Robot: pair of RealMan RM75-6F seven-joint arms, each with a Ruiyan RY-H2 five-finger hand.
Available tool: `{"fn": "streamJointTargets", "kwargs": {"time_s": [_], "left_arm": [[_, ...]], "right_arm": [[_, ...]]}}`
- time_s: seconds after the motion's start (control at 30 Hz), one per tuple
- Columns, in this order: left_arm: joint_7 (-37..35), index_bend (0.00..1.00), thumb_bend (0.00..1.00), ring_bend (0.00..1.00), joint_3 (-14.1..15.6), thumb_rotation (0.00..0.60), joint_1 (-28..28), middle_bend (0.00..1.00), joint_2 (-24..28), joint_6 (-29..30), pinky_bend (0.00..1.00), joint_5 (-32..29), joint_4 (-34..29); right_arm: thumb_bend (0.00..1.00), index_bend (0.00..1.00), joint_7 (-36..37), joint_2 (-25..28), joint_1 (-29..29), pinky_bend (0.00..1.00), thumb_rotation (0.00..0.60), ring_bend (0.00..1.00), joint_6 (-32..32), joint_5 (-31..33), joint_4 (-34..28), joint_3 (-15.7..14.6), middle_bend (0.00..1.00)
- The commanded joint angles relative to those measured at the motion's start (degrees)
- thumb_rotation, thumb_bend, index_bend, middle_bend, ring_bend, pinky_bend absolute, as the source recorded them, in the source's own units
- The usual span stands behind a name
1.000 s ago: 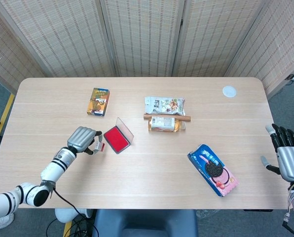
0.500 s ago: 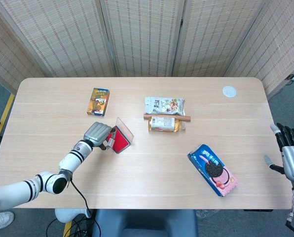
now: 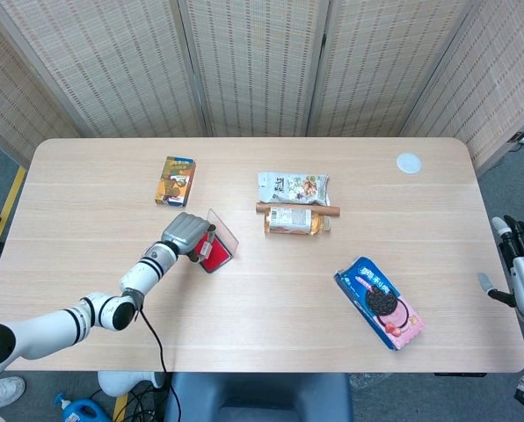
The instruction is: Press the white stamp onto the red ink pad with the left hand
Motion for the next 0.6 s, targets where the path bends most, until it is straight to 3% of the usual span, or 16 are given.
{"fn": "streamJointTargets", "kwargs": {"time_s": [0.03,0.6], "left_arm": [[-1.8,0.79,0.58,0.82,0.1,0.6,-0.9,1.0,-1.7,-1.9,0.8,0.6,3.1],[-7.5,0.79,0.58,0.82,0.9,0.6,-1.2,1.0,-4.0,-4.7,0.8,4.3,8.1]], "right_arm": [[0.3,0.0,0.3,0.1,0.1,0.0,0.6,0.0,-0.3,0.3,0.2,0.1,0.0],[0.3,0.0,1.0,0.3,-0.2,0.0,0.6,0.0,0.1,0.4,0.3,0.3,0.0]]}}
